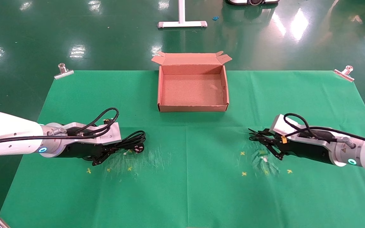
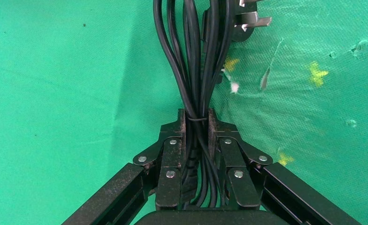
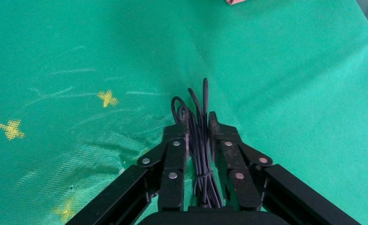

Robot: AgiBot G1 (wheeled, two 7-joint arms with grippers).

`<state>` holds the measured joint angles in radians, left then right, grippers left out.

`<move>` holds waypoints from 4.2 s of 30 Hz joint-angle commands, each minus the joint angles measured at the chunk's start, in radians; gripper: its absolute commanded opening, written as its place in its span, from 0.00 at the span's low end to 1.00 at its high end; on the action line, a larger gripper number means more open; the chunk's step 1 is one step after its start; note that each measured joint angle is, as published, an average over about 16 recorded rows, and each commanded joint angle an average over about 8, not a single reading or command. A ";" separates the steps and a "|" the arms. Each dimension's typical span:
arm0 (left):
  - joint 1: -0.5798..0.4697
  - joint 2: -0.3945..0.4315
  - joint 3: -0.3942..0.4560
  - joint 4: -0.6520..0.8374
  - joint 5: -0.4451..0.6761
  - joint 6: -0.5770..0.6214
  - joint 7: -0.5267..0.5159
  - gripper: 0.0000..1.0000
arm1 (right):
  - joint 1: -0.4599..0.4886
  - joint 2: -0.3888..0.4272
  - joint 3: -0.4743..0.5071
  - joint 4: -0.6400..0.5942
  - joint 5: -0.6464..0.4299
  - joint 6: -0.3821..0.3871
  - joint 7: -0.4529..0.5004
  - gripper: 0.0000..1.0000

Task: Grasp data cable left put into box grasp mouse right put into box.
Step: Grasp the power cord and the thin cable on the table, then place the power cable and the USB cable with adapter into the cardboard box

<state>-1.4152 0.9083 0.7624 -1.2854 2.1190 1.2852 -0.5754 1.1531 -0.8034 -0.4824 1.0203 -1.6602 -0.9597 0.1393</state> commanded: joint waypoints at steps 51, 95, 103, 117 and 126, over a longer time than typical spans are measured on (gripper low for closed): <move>-0.306 0.466 0.344 0.668 -0.334 -0.586 0.570 0.49 | 0.326 0.067 0.138 -0.211 0.119 -0.029 -0.024 0.00; -0.547 0.252 0.608 0.643 -0.229 -0.623 0.194 1.00 | 0.329 -0.199 0.086 0.102 0.177 -0.026 0.091 0.00; -0.544 0.223 0.626 0.559 -0.162 -0.617 0.092 1.00 | 0.269 -0.273 0.008 0.155 0.023 0.070 0.188 0.00; -0.540 0.195 0.641 0.471 -0.082 -0.606 -0.018 1.00 | 0.229 -0.352 -0.012 -0.016 -0.080 0.234 0.155 0.29; -0.540 0.190 0.644 0.462 -0.072 -0.605 -0.029 1.00 | 0.229 -0.366 -0.011 -0.055 -0.078 0.252 0.138 1.00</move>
<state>-1.9553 1.0989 1.4057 -0.8224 2.0453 0.6805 -0.6033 1.3820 -1.1679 -0.4938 0.9709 -1.7392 -0.7100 0.2785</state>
